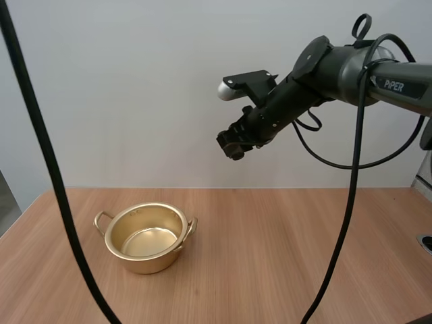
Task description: Open the pot, put the car inside, and close it
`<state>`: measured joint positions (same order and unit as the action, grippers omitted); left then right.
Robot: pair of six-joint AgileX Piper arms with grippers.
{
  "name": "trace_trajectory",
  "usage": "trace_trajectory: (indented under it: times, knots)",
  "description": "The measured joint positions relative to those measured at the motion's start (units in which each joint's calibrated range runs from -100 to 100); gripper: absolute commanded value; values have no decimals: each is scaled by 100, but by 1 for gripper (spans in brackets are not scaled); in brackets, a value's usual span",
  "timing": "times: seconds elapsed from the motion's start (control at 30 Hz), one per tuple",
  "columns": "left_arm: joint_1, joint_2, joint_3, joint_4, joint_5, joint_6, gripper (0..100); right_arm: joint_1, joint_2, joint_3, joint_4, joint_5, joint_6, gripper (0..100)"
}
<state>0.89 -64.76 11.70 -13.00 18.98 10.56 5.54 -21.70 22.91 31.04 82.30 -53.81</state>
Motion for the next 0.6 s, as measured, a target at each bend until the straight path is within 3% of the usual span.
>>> trace_trajectory:
  times: [0.23, 0.47, 0.5, 0.6]
  knots:
    - [0, 0, -623, -69, 506, 10, 0, 788, 215, 0, -11, -805, 0, 0]
    - [0, 0, -1096, -135, 859, 10, 0, 1145, 431, 0, -117, -1078, 0, 0]
    - [0, 0, -1159, -135, 922, 10, 0, 1534, 800, 0, -301, -1318, 0, 0]
    - [0, 0, -1540, -135, 1410, 10, 0, 1824, 1442, 0, -312, -1387, 0, 0]
